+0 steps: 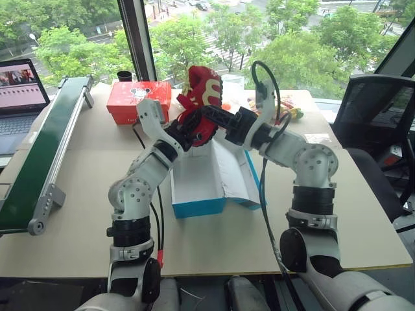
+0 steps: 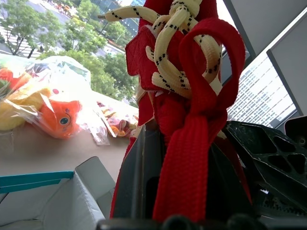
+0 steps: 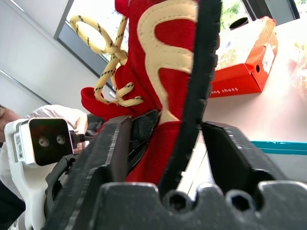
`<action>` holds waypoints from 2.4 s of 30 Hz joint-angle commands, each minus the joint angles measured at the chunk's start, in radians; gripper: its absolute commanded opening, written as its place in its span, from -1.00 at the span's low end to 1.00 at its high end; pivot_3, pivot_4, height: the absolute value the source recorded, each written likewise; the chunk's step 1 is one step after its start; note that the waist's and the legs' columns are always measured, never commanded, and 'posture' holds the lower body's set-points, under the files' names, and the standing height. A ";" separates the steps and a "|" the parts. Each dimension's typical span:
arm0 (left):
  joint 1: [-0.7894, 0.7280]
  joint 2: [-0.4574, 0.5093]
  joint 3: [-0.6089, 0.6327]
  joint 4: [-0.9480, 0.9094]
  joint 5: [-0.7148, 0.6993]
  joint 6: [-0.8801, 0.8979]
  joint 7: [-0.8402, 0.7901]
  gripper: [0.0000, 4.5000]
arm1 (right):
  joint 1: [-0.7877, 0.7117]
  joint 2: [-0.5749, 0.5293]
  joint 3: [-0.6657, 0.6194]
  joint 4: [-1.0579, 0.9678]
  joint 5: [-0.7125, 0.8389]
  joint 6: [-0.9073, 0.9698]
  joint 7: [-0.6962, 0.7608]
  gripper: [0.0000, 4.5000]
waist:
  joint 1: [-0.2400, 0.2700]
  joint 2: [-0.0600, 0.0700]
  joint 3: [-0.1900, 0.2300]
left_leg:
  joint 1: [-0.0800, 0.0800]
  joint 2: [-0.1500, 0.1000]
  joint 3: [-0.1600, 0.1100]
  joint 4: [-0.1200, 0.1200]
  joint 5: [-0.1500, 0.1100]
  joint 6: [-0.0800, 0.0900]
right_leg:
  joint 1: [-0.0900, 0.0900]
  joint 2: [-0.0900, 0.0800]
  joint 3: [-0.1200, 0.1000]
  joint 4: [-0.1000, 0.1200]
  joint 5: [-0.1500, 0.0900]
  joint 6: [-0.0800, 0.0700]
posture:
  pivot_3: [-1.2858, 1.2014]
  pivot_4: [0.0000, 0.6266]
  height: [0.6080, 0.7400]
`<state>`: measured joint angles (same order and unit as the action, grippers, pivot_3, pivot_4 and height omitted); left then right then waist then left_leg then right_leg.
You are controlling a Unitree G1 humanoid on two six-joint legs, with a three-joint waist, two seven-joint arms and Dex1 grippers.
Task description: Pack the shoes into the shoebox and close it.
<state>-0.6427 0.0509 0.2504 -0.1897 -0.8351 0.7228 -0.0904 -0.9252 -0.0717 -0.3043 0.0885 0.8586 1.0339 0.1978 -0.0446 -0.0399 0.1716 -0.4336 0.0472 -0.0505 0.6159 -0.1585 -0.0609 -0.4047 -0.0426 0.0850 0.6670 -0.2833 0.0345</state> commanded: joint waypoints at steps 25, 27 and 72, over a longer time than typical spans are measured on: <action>0.337 0.600 -0.200 -0.310 0.209 0.074 -0.378 0.87 | 0.019 -0.137 0.463 -0.064 -0.375 0.255 -0.127 -0.83 | -0.002 0.002 0.001 | -0.001 0.001 0.000 -0.002 0.000 0.000 | -0.002 0.000 0.000 -0.002 0.000 0.000 | 0.03 -0.52 0.92; 0.360 0.594 -0.202 -0.333 0.205 0.076 -0.381 0.87 | 0.033 -0.134 0.467 -0.041 -0.401 0.265 -0.134 -0.83 | -0.003 0.002 0.001 | -0.001 0.001 0.000 -0.002 0.000 0.000 | -0.002 0.000 0.000 -0.002 0.000 0.000 | 0.03 -0.52 0.92; 0.436 0.614 -0.093 -0.229 0.358 0.132 -0.295 0.89 | 0.019 -0.005 0.246 -0.127 -0.437 -0.189 0.193 0.96 | -0.007 0.002 0.001 | 0.000 0.001 0.000 -0.002 0.000 0.000 | -0.001 0.000 0.000 -0.002 0.000 0.000 | 0.03 -0.52 0.92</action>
<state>-0.2238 0.6435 0.0984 -0.4315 -0.5168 0.8518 -0.4262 -0.8959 -0.0682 -0.0238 0.0207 0.3536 0.9456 0.2840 -0.0520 -0.0379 0.1730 -0.4334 0.0483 -0.0502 0.6139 -0.1585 -0.0610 -0.4060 -0.0421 0.0848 0.6651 -0.2834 0.0342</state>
